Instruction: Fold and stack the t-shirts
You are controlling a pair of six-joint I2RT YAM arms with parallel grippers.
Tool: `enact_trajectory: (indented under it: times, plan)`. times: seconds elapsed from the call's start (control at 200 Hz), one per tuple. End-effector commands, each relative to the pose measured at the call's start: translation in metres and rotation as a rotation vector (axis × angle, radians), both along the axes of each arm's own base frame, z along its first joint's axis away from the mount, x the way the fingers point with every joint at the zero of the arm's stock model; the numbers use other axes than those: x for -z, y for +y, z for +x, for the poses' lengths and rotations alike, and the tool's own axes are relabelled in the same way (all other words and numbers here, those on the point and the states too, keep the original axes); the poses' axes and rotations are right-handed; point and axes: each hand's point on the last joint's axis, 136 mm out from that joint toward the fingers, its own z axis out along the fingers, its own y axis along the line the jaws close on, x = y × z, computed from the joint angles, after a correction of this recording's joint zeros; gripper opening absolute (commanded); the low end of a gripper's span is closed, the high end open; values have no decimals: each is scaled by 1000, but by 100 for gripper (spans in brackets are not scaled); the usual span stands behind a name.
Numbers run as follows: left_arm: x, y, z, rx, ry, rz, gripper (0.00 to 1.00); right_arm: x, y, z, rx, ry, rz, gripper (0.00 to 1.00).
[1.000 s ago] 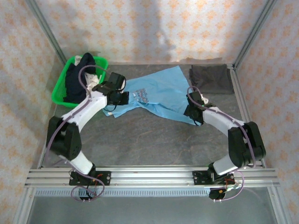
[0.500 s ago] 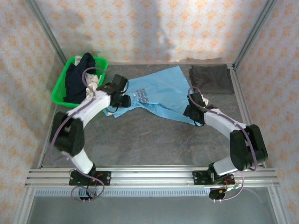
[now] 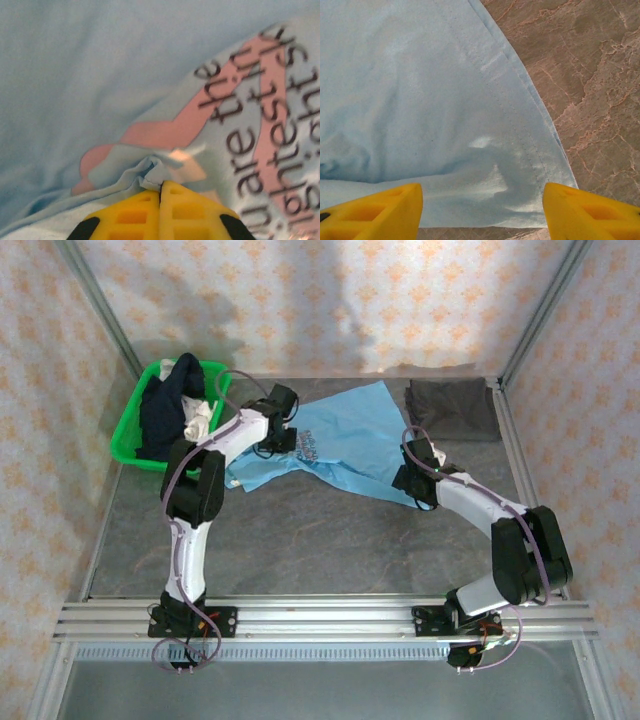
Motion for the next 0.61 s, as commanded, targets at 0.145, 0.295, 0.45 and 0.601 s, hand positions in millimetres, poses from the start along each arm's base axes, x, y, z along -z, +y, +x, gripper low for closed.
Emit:
enact_trajectory:
  times: [0.145, 0.295, 0.45, 0.601]
  plan:
    - [-76, 9, -42, 0, -113, 42, 0, -5, -7, -2, 15, -13, -22, 64]
    - [-107, -3, -84, 31, -182, 87, 0, -4, -4, -6, 14, -11, -1, 64]
    - [-108, -24, -128, 71, -206, 46, 0, -1, -8, -10, 26, 1, -15, 64]
    - [-77, -60, -173, 148, -138, -81, 39, 4, -19, -15, 55, 19, -67, 64]
